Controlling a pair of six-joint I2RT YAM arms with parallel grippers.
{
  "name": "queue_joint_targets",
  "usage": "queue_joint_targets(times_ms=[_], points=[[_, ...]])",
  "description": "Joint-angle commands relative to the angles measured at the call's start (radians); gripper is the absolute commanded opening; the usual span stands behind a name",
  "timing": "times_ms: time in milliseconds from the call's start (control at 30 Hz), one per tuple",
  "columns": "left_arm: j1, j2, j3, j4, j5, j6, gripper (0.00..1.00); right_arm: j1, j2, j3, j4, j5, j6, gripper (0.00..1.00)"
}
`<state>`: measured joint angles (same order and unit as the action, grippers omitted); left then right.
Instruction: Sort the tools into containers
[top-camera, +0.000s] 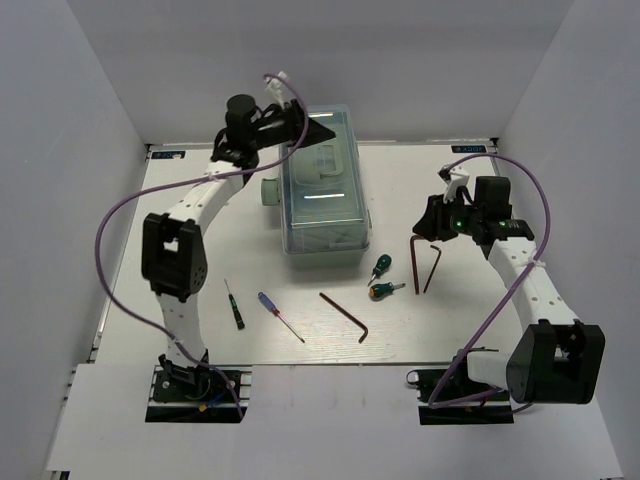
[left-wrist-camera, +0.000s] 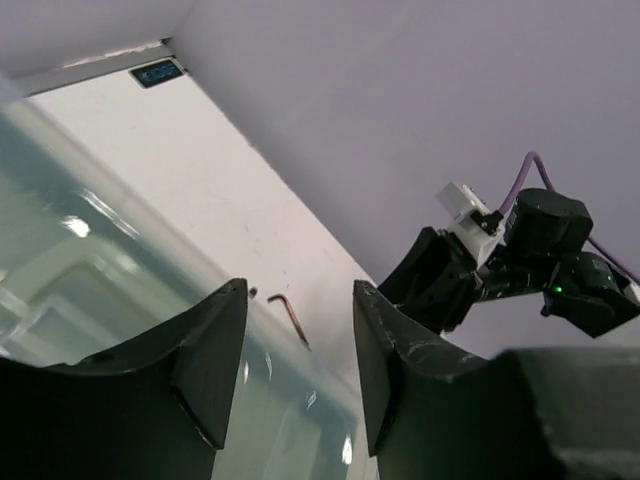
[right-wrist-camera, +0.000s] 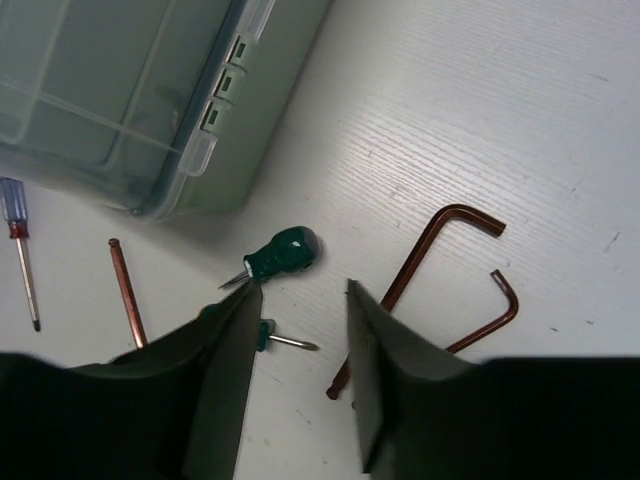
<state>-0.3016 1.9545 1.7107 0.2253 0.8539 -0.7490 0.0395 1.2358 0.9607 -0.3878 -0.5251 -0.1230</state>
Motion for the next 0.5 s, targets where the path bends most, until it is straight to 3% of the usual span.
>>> queue_joint_targets(times_ms=[0, 133, 333, 467], points=[[-0.045, 0.046, 0.154, -0.100, -0.004, -0.030, 0.55, -0.003, 0.001, 0.042, 0.052, 0.045, 0.052, 0.48], [-0.079, 0.072, 0.248, -0.327, -0.142, 0.063, 0.65, -0.004, -0.001, 0.032, 0.066, 0.060, 0.068, 0.57], [-0.099, 0.132, 0.447, -0.645, -0.340, 0.149, 0.66, -0.006, -0.001, 0.033, 0.099, 0.085, 0.111, 0.65], [-0.108, 0.156, 0.457, -0.705, -0.378, 0.160, 0.66, -0.004, 0.019, 0.053, 0.116, 0.096, 0.151, 0.66]])
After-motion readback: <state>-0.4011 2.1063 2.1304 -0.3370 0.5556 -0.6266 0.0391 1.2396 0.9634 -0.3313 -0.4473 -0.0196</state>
